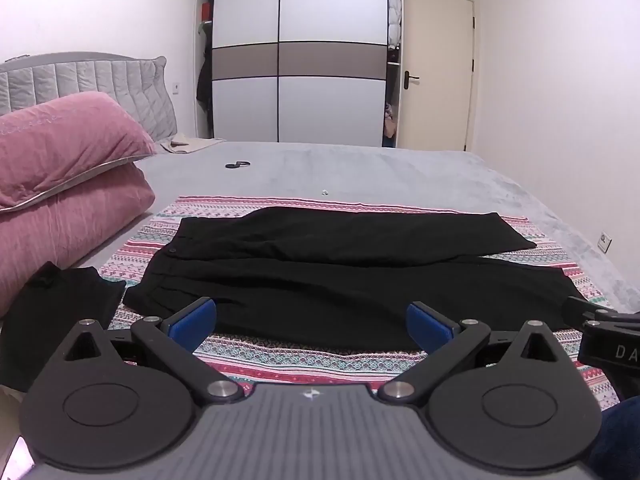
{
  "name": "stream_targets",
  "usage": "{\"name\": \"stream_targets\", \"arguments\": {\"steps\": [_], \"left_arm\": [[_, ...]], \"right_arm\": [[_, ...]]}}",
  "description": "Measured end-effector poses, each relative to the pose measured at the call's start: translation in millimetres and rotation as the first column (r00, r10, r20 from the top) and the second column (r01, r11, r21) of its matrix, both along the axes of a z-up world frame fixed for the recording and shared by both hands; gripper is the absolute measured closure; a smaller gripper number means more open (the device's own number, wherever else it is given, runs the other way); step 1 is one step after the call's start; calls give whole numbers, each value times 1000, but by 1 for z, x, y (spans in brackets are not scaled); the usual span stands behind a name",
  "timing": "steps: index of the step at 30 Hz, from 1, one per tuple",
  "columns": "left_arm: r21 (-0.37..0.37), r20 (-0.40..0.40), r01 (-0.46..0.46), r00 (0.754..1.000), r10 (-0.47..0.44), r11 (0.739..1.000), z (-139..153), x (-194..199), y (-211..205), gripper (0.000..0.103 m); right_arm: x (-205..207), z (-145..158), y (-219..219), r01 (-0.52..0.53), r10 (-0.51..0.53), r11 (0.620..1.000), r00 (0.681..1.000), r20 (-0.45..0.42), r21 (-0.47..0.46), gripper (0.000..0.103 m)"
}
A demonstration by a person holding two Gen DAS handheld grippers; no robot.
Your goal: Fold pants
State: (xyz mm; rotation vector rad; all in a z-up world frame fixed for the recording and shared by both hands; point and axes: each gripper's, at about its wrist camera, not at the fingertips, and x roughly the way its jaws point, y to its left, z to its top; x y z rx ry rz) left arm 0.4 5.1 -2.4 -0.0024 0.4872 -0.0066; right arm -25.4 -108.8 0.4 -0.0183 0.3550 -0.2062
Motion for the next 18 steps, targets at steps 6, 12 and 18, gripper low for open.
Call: {"name": "stream_targets", "arguments": {"steps": [6,12,18], "left_arm": [[-3,-7,-1,1000,0,1000,1,10,2,0],[5,22,3,1000,-3,1000,-2,9,1,0],[0,43,7,999,-7,1000,-4,9,0,0]], "right_arm": [[-1,1,-1,5,-5,1000,1000,0,2,0],[-1,2,6,10,-10,1000,1000,14,-23,0],[-2,0,7,9,-9,1000,1000,9,-26,0]]}}
